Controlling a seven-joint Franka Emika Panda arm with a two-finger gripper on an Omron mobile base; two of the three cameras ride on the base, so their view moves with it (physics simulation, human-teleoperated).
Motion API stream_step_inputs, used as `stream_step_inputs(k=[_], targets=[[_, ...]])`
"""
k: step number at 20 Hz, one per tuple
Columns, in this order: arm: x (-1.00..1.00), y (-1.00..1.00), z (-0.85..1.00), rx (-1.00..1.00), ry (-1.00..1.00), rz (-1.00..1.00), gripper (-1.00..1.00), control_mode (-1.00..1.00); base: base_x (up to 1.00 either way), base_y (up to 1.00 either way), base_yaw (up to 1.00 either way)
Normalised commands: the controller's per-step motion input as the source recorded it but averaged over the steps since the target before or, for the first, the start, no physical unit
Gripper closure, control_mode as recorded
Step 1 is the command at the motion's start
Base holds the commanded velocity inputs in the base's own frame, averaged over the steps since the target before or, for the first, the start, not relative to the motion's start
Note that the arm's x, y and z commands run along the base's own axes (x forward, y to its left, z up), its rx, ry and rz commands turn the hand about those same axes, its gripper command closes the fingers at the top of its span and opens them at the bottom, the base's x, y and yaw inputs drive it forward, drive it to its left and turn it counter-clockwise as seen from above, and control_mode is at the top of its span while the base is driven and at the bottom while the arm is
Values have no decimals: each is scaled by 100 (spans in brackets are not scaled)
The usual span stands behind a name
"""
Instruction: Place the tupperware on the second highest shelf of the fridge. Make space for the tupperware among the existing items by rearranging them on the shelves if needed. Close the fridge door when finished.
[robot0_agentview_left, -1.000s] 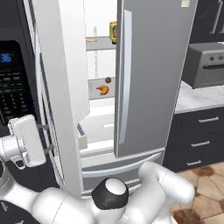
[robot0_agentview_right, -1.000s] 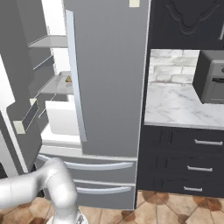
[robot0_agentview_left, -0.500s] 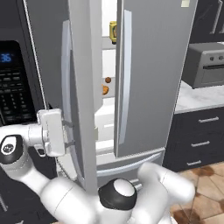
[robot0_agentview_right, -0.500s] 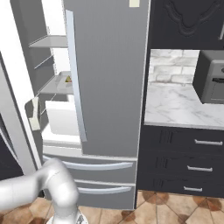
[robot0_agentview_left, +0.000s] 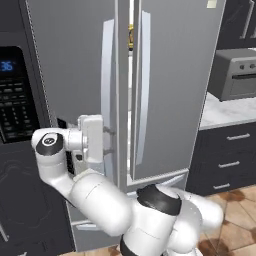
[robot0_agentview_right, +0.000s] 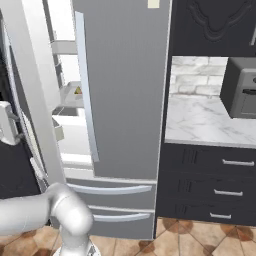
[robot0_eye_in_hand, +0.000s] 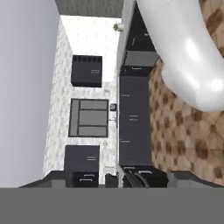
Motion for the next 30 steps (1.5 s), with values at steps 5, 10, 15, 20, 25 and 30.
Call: stream_step_inputs(k=[5,10,15,20,25,30], targets=[[100,-100,0,0,-15,34,-100,-100,0,0,0],[100,-99,0,1,-14,32,-100,-100,0,0,0],[100,-67,0,0,-17,29,-100,-100,0,0,0],[100,-33,0,1,-25,27,-100,-100,0,0,0],[96,16,-5,0,-26,7,-100,-100,0,0,0],[82,83,-1,-4,-21,-15,-100,-100,0,0,0]])
